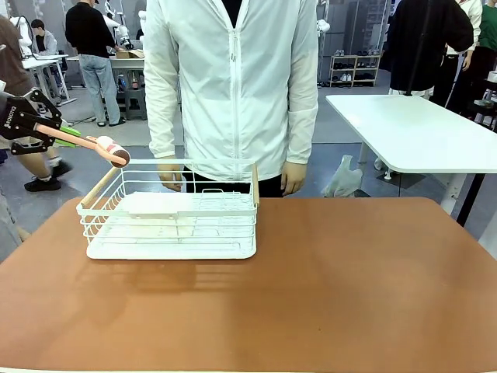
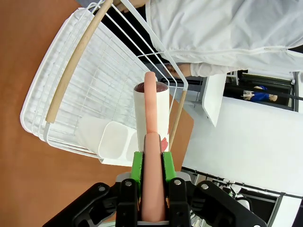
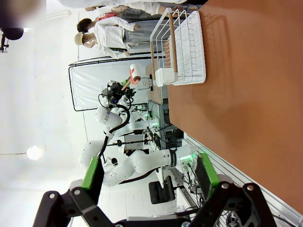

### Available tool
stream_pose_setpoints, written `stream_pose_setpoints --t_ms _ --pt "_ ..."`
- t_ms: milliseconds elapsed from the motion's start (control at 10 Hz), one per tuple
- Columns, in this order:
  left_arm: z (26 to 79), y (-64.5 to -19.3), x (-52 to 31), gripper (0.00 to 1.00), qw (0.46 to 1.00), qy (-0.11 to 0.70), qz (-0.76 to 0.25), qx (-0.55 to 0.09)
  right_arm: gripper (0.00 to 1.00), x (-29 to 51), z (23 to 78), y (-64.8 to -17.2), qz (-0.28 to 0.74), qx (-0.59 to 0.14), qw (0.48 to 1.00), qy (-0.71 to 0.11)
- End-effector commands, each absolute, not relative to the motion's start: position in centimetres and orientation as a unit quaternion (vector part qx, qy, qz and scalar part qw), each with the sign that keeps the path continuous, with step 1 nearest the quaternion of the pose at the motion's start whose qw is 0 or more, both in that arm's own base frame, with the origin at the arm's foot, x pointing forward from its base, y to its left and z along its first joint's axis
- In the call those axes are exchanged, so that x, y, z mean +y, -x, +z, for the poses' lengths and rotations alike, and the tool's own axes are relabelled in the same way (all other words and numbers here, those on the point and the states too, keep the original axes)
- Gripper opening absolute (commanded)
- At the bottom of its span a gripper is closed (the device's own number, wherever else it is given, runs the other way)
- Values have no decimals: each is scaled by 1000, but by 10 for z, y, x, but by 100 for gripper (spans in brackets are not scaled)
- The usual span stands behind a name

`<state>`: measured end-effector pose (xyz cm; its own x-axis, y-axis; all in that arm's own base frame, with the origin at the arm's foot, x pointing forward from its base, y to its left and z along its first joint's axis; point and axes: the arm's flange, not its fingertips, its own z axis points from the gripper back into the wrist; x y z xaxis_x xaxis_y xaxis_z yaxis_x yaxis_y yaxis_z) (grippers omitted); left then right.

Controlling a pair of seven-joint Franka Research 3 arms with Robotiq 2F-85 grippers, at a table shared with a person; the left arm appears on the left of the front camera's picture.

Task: Clean the table.
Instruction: Clean the table with the Lint Roller when the human lifts the Dish drying rack.

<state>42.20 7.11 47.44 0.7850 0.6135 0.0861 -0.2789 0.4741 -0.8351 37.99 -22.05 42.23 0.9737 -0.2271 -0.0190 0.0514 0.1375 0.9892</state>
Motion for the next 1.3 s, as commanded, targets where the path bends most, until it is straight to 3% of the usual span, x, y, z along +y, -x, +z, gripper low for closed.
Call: stream_pose_setpoints --t_ms 0,1200 --pt "474 -422 71 0 837 438 267 -191 100 -221 424 -380 -96 -66 753 -648" --pt "474 -422 71 0 837 438 267 -191 100 -221 424 -380 -96 -66 753 -648"
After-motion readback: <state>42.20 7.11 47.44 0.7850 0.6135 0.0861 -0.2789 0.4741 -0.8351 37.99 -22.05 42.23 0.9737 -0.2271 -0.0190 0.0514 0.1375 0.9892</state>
